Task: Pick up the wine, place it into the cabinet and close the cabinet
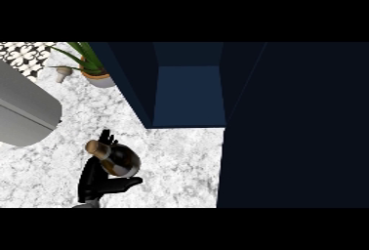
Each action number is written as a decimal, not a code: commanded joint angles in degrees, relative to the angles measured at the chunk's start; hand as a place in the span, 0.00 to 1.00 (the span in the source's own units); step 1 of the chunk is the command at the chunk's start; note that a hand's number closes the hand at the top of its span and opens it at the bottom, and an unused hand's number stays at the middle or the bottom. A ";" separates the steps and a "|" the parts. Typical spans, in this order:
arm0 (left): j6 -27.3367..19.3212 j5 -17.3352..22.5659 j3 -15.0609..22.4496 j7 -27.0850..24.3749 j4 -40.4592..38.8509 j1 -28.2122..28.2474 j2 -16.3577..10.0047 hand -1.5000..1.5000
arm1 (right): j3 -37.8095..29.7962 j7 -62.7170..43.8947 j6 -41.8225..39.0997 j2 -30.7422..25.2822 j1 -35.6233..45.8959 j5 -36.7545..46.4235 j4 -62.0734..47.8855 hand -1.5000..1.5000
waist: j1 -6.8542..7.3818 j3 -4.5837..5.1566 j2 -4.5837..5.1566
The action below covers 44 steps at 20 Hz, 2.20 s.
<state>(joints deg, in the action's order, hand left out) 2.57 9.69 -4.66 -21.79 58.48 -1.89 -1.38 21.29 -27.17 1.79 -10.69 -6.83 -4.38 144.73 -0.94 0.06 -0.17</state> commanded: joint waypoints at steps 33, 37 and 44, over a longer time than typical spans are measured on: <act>2.68 9.31 0.61 -13.23 -3.34 -4.40 -2.23 1.00 | -1.29 -0.87 -2.30 -2.64 -7.93 -3.43 13.85 0.00 | 0.38 -0.09 -0.24; 6.77 10.48 1.19 -18.44 2.37 5.16 -2.12 1.00 | -1.03 -3.57 -0.39 -1.86 -6.83 -2.85 14.92 0.00 | 0.82 -0.07 -0.36; 9.88 11.39 3.89 -15.37 11.37 7.10 -2.30 1.00 | -3.01 -1.95 -2.19 -2.38 -5.80 -5.09 12.68 0.00 | 0.74 -0.09 -0.09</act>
<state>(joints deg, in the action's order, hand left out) 10.98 21.01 -2.31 -37.45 65.53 2.57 -3.89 19.47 -23.67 -0.21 -11.79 -10.30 -4.48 144.50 -0.25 -0.02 -0.32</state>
